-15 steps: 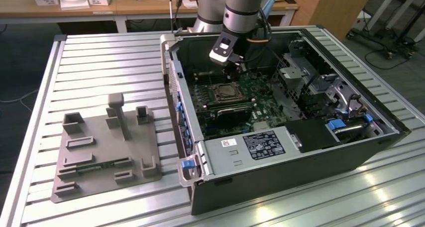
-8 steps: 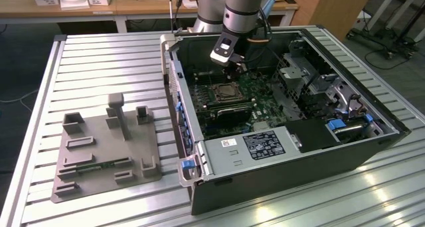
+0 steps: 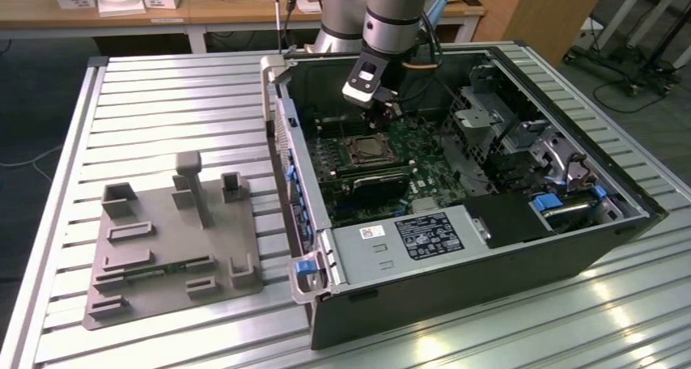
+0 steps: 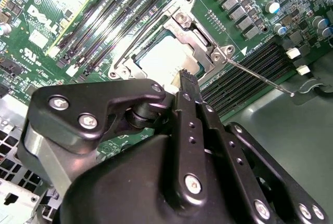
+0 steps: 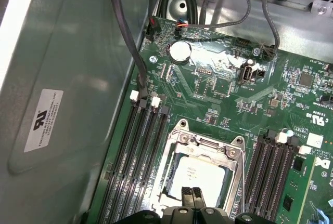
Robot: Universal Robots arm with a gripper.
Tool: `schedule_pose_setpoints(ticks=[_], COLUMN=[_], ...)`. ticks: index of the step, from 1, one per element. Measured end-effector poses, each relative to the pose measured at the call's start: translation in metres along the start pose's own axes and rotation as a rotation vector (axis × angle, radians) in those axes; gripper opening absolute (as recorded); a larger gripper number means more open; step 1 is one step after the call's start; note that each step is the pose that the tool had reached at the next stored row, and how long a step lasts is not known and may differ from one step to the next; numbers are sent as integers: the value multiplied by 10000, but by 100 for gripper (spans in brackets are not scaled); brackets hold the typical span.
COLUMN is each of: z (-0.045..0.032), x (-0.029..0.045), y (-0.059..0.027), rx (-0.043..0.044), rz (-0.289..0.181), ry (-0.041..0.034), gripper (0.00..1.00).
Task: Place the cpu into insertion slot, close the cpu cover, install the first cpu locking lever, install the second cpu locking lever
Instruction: 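Install the first cpu locking lever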
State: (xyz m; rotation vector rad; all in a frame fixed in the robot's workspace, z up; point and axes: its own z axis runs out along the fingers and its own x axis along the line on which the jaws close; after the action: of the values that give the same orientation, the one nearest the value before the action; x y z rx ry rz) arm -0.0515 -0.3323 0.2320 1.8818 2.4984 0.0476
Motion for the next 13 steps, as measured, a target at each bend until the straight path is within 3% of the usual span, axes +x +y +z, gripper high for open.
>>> schedule_pose_setpoints(ticks=[9,13], z=[0,0], x=[0,0], y=[0,0], rx=[0,2], rz=[-22,-318], ry=[0,11], gripper=[10,10])
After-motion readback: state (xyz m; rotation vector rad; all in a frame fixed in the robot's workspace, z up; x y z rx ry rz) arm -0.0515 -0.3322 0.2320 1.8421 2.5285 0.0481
